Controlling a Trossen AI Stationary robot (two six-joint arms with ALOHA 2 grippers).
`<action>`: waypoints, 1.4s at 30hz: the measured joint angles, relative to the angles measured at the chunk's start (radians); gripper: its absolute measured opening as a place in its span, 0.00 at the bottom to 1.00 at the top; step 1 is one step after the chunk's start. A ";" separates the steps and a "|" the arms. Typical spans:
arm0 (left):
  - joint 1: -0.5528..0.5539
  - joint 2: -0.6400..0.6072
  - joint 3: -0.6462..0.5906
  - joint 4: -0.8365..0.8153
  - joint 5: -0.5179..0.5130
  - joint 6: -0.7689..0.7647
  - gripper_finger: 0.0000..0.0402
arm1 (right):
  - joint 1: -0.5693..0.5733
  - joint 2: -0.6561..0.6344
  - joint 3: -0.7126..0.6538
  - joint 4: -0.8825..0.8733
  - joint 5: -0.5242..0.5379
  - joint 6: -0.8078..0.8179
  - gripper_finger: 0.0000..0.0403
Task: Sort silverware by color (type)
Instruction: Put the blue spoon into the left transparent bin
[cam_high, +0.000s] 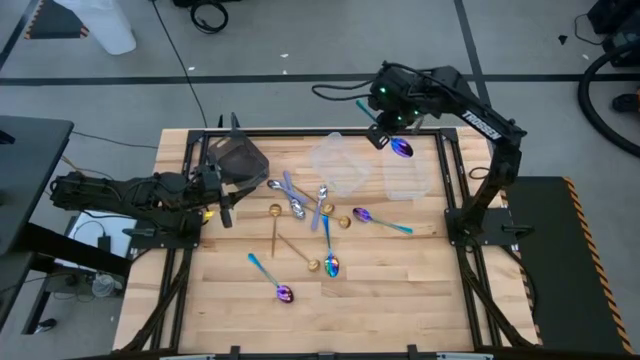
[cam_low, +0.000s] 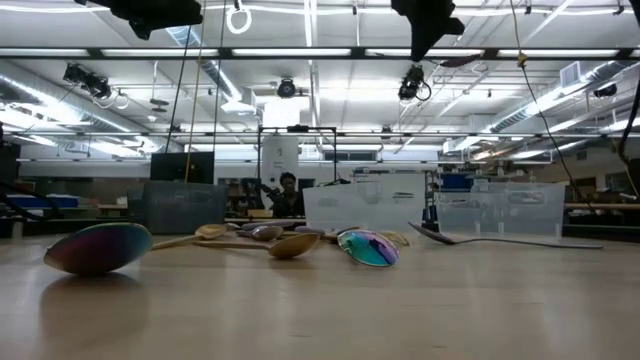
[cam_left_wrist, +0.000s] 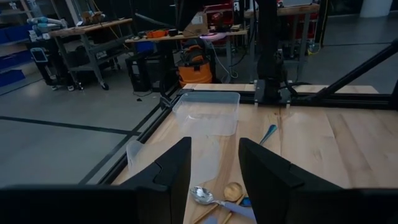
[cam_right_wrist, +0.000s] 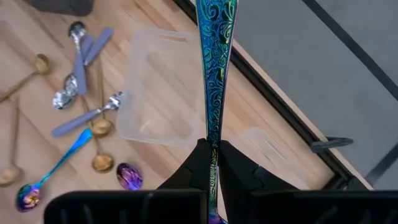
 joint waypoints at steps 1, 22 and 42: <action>0.000 0.000 0.000 0.000 0.000 -0.008 0.35 | -0.005 0.000 -0.010 0.000 0.001 -0.003 0.06; 0.000 0.000 0.000 -0.015 0.000 -0.019 0.35 | -0.043 0.005 -0.220 0.160 -0.010 -0.022 0.06; 0.000 0.000 0.000 -0.014 0.000 -0.019 0.35 | -0.026 0.007 -0.358 0.472 -0.080 -0.167 0.06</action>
